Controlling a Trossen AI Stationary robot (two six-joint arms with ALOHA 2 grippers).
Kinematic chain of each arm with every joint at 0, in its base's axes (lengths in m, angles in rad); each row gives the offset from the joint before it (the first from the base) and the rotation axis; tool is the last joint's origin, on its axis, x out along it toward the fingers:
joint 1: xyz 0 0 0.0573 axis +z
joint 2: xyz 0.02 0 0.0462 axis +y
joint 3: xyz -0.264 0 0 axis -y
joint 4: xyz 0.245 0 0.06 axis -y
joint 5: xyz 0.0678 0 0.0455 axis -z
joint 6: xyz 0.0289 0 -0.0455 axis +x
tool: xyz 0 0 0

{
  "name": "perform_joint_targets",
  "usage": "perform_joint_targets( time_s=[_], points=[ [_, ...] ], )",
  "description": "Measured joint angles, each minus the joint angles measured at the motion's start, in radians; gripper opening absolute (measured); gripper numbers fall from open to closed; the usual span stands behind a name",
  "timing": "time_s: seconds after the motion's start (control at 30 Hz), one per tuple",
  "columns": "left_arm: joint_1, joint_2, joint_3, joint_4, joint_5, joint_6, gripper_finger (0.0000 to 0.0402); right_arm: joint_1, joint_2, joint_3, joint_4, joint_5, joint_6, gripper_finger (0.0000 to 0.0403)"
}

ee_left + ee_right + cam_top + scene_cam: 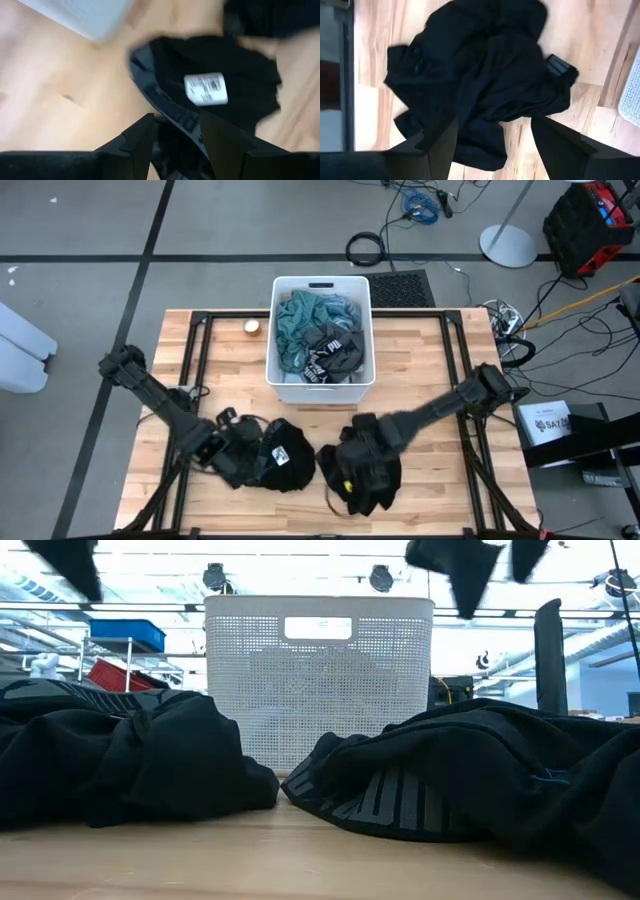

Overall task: Sort clothes
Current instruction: Put the black boxer into the white laundry bin

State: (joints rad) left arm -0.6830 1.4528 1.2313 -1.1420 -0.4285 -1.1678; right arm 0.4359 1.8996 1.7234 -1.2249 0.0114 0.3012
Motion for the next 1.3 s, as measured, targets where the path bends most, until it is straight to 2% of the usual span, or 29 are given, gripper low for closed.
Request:
perform_joint_targets(
  time_s=[0.13,0.27,0.5,0.63,0.77,1.0,1.13,1.3],
  points=[
    [0.093,-0.001,-0.080,0.108,0.188,0.107,0.0169,0.072,0.000,-0.022,-0.007,0.040,0.000,0.0238],
    [0.166,-0.001,-0.093,0.098,0.228,0.178,0.0169,0.099,0.000,-0.044,-0.008,0.043,0.011,0.0238],
    [0.245,-0.001,-0.093,0.111,0.237,0.213,0.0169,0.110,0.000,-0.099,-0.027,0.046,0.013,0.0238],
    [0.257,-0.002,-0.093,0.123,0.215,0.257,0.0169,0.109,0.000,-0.145,-0.035,0.047,0.005,0.0238],
    [0.258,-0.002,-0.093,0.141,0.210,0.226,0.0169,0.109,0.000,-0.178,-0.035,0.046,0.001,0.0238],
    [0.258,-0.002,-0.093,0.158,0.187,0.232,0.0172,0.109,-0.003,-0.180,-0.040,0.045,-0.001,0.0238],
    [0.257,-0.001,-0.093,0.157,0.163,0.236,0.0203,0.109,-0.007,-0.180,-0.040,0.045,0.000,0.0238],
    [0.249,-0.001,-0.093,0.157,0.063,0.259,0.0277,0.109,-0.008,-0.180,-0.045,0.044,0.001,0.0238]
  ],
)
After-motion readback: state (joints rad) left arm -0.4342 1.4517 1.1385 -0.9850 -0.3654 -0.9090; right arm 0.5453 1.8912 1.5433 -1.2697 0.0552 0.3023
